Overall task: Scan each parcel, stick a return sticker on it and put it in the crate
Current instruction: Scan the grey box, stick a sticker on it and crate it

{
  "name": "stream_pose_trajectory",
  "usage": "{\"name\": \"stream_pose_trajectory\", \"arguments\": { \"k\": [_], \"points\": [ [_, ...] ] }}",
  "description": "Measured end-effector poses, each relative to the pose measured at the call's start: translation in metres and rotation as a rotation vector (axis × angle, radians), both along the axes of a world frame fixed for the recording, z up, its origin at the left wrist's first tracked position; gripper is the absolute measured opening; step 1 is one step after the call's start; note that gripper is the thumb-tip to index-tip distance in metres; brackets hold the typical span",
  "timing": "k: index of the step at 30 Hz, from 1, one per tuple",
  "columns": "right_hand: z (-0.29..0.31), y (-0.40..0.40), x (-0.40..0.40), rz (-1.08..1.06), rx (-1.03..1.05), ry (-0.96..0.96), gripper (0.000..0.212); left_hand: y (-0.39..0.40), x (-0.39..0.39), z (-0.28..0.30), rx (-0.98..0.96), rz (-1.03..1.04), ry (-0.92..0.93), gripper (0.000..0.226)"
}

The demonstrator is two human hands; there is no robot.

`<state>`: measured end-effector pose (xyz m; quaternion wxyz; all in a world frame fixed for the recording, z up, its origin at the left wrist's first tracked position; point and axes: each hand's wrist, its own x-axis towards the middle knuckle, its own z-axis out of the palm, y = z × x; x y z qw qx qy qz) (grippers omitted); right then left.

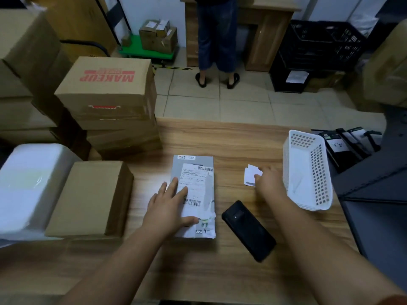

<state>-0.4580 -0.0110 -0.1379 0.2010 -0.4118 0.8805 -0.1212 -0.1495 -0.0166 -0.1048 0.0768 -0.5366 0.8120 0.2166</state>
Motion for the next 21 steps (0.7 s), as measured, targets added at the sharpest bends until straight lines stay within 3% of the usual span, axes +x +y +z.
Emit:
{"name": "stream_pose_trajectory", "arguments": {
  "k": [3, 8, 12, 17, 21],
  "points": [
    [-0.011, -0.016, -0.011, 0.057, 0.162, 0.122, 0.042, -0.017, 0.001, 0.000, 0.029, 0.010, 0.025, 0.097],
    [-0.022, -0.037, -0.027, 0.009, 0.301, 0.051, 0.057, -0.031, 0.002, -0.005, 0.020, -0.002, 0.094, 0.097],
    [-0.020, -0.037, -0.030, -0.094, 0.230, -0.024, 0.065, -0.037, 0.000, -0.010, 0.034, -0.010, 0.169, 0.094],
    [-0.021, -0.023, -0.036, -0.106, 0.098, -0.058, 0.027, -0.043, -0.004, -0.013, 0.069, -0.008, 0.215, 0.092],
    [-0.016, -0.017, -0.036, -0.157, 0.053, -0.137, 0.016, -0.043, -0.006, -0.011, 0.093, 0.023, 0.216, 0.091]
  ]
}}
